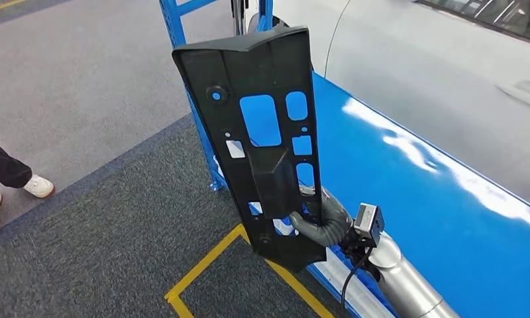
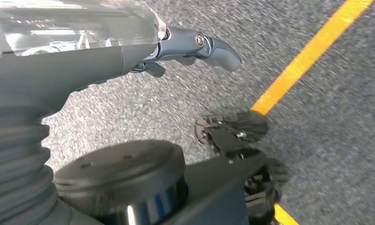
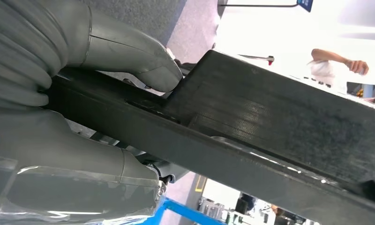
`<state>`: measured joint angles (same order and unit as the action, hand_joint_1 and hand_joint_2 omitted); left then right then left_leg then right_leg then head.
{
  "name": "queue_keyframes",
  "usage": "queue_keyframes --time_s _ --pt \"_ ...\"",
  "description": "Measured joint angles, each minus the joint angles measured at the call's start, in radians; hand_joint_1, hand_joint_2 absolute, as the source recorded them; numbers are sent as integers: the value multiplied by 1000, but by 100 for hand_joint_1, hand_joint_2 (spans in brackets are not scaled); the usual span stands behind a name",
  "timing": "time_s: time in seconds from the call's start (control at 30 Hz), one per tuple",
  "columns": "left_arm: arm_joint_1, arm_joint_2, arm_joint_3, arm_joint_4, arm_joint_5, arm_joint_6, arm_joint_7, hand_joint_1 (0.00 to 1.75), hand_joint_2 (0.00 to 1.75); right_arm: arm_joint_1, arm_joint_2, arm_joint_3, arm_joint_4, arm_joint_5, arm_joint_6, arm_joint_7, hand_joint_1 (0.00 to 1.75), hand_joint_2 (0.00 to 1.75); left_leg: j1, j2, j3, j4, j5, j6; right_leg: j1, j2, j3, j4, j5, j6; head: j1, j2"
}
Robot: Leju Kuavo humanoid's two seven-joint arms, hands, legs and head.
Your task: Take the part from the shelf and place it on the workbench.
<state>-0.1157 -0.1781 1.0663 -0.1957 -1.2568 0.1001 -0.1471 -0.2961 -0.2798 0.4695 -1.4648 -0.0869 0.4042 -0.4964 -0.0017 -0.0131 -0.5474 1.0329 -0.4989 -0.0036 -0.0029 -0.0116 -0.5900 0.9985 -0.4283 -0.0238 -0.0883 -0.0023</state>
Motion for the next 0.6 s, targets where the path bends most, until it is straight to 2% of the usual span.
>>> queue_keyframes --time_s 0.03,0.1,0.13,0.17,0.2,0.27,0.3,0.33,0.37,0.4,0.47,0.5,0.53,0.6 --pt "0 0 0 0 2 -1 1 0 175 -1 -2 0 -2 0 0 0 169 175 1 1 -23 48 -20 -4 -2 -1 10 -4 -3 -4 0 0" --pt "2 0 0 0 4 -2 1 0 175 -2 -4 0 -3 0 0 -1 169 175 3 3 -102 185 -64 -11 -1 -2 25 -7 -15 -9 0 0" --pt "3 0 0 0 5 -2 2 0 175 -2 -5 0 -3 0 0 0 169 175 3 3 -143 241 -72 -13 0 -2 32 -7 -23 -10 0 0" --pt "5 0 0 0 5 -2 3 0 175 -2 -5 0 -3 0 0 0 169 175 4 3 -170 265 -60 -15 0 -1 41 -6 -31 -10 0 0" --pt "6 0 0 0 6 -2 4 0 175 -2 -5 0 -3 1 1 0 169 175 4 4 -179 250 -27 -16 -1 -1 52 -6 -40 -9 0 0" --pt "7 0 0 0 7 -2 6 0 175 -2 -5 0 -3 2 2 0 169 175 3 19 -148 126 73 -11 0 -4 77 -5 -60 -6 0 0" --pt "6 0 0 0 8 -2 6 0 175 -2 -5 0 -2 2 2 0 169 175 -2 34 -127 64 109 -5 4 -6 87 -2 -71 -2 0 0" --pt "5 0 0 0 9 -3 6 0 175 -2 -5 0 -2 2 3 0 169 175 -6 47 -110 18 126 3 8 -10 91 1 -79 2 0 0" --pt "3 0 1 0 10 -3 6 0 175 -1 -5 0 -1 2 4 1 169 175 -10 55 -103 -5 127 11 11 -15 92 3 -84 7 0 0" --pt "1 0 1 0 11 -3 6 0 175 -1 -5 0 0 2 5 1 169 175 -13 51 -101 -11 119 18 14 -22 92 4 -88 12 0 0" --pt "2 0 1 0 12 -3 5 0 175 -1 -5 0 -1 2 6 3 169 175 -10 32 -99 -19 115 28 11 -33 92 8 -99 21 0 0" --pt "3 0 1 0 12 -3 5 0 175 -2 -4 0 -1 2 6 3 169 175 -8 24 -96 -22 115 33 9 -29 86 27 -113 26 0 0" --pt "4 0 1 0 12 -3 4 0 175 -2 -2 0 -2 3 6 3 169 175 -5 16 -92 -25 114 37 6 -20 68 68 -136 31 0 0" --pt "3 0 1 0 12 -3 3 0 175 -1 3 0 -2 3 6 3 169 175 -4 -2 -90 -26 113 42 1 -3 -7 205 -191 37 0 0"
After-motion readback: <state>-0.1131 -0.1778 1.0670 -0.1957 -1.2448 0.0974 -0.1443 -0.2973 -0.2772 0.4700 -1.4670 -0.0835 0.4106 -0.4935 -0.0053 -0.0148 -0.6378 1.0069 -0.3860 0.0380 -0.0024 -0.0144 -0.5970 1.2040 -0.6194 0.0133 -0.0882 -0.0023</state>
